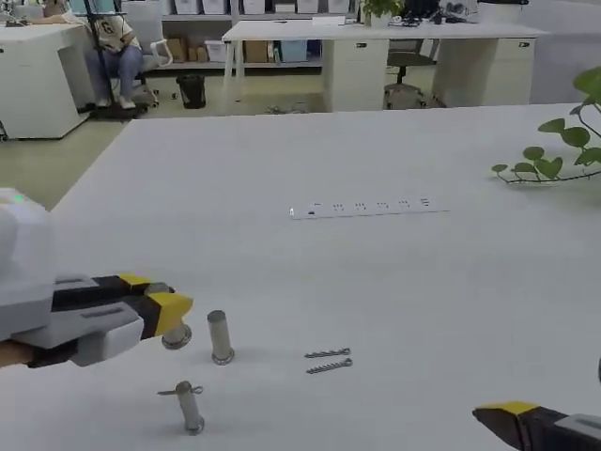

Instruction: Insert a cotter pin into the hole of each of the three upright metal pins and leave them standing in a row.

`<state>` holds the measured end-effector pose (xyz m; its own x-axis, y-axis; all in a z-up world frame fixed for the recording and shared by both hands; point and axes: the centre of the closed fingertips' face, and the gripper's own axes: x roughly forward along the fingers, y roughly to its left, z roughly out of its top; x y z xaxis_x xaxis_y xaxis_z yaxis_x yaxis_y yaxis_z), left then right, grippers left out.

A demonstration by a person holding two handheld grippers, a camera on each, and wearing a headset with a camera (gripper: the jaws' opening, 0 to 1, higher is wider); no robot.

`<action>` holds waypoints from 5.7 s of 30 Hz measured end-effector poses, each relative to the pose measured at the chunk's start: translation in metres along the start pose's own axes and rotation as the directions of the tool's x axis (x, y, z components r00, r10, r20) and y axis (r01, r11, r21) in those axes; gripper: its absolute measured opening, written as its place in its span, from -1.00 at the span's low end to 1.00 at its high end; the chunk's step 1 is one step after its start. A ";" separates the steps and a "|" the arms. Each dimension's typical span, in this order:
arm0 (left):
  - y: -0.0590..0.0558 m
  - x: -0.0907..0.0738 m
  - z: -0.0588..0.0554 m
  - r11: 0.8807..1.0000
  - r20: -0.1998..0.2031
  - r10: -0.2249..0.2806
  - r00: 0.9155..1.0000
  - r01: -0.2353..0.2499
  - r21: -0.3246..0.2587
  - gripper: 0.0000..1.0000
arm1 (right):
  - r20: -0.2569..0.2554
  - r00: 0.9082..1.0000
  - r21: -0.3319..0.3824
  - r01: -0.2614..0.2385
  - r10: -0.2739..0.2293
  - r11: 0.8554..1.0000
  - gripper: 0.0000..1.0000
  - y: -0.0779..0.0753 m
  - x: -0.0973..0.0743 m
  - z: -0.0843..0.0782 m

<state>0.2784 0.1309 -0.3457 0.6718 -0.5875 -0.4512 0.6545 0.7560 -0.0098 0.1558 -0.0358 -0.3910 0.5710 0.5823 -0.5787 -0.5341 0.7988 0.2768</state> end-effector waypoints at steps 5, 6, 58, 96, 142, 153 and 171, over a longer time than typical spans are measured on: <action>-0.022 0.000 0.006 0.997 0.006 -0.054 0.999 0.053 0.053 -0.81 | 0.001 1.000 -0.006 -0.016 0.016 1.000 0.63 0.005 -0.001 -0.002; -0.026 0.000 0.006 0.996 0.006 -0.062 0.998 0.062 0.058 -0.81 | 0.002 1.000 -0.007 -0.017 0.017 1.000 0.63 0.005 -0.001 -0.002; -0.110 0.044 -0.093 0.999 -0.179 -0.034 0.983 0.033 -0.007 -0.81 | -0.012 1.000 -0.007 -0.019 0.019 1.000 0.61 0.004 -0.008 -0.015; -0.124 0.028 -0.074 0.990 -0.113 -0.124 0.986 0.131 0.050 -0.32 | 0.006 0.999 0.008 -0.052 0.052 0.999 0.60 -0.001 -0.009 -0.017; -0.123 -0.052 -0.083 0.959 -0.015 -0.259 0.966 0.255 -0.125 0.97 | -0.093 0.995 -0.099 -0.037 0.028 0.994 0.58 -0.010 -0.009 -0.008; -0.125 -0.057 -0.093 0.962 -0.032 -0.251 0.968 0.245 -0.121 0.97 | -0.116 0.993 -0.153 -0.038 0.020 0.987 0.52 -0.019 -0.012 -0.004; -0.122 -0.062 -0.096 0.961 -0.035 -0.248 0.968 0.241 -0.134 0.97 | -0.227 0.974 -0.397 -0.102 0.010 0.912 0.25 -0.047 -0.006 0.028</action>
<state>0.1234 0.1029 -0.4022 0.4759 -0.7462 -0.4656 0.7448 0.6234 -0.2378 0.1955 -0.0727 -0.3792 0.4090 0.5412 -0.7348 -0.7933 0.6089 0.0069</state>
